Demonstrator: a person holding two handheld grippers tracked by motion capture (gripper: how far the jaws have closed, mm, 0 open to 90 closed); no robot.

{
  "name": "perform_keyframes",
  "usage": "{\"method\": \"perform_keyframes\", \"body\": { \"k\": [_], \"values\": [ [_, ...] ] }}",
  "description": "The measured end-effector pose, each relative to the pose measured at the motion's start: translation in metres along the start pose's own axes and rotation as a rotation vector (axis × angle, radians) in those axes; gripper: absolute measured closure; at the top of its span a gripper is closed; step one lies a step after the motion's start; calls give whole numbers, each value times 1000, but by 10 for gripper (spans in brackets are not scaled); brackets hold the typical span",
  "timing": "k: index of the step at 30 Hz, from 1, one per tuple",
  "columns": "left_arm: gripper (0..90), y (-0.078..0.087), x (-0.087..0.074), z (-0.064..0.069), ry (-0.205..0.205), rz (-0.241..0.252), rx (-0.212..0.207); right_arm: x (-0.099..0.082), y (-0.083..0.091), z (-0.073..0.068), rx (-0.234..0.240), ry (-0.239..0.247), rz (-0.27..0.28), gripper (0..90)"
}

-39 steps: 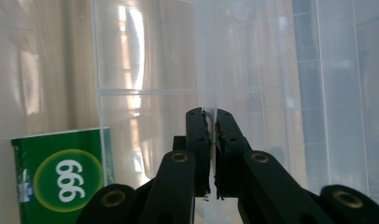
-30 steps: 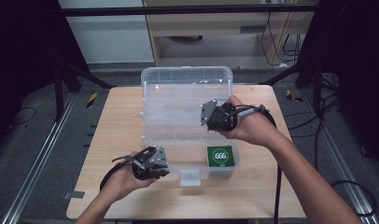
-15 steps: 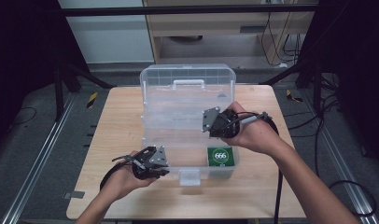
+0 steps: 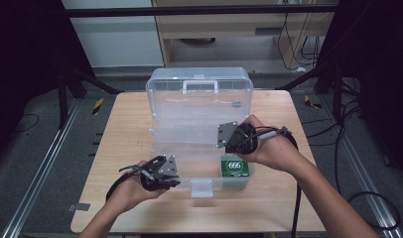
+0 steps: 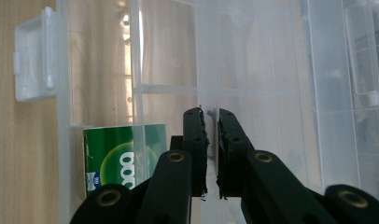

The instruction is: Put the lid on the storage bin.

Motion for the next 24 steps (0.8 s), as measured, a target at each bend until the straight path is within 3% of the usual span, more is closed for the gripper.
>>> {"method": "perform_keyframes", "body": {
  "k": [6,12,15,16,17,19,24],
  "values": [
    [776,-1,0,-1,-8,4,-4,-1,1,-5,2,7,6,834],
    [751,-1,-1,-2,-14,10,22,-2,1,-8,-1,3,17,829],
    [587,4,0,-1,12,27,44,-3,1,-7,-5,1,22,826],
    [525,13,2,3,8,57,50,-3,1,-8,-8,3,23,826],
    [498,13,2,3,8,57,50,-3,1,-8,-8,3,23,826],
    [454,29,7,9,22,119,73,-4,1,-8,-10,2,22,826],
    [384,62,18,17,71,256,70,-4,1,-9,-13,-7,35,822]
  ]
}}
Point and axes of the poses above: each handheld gripper's, and its own axes: y roughly backward along the jaws, x roughly out of its top, z roughly to its right, the point moved 8 cm from there along -y, roughly forward along the jaws
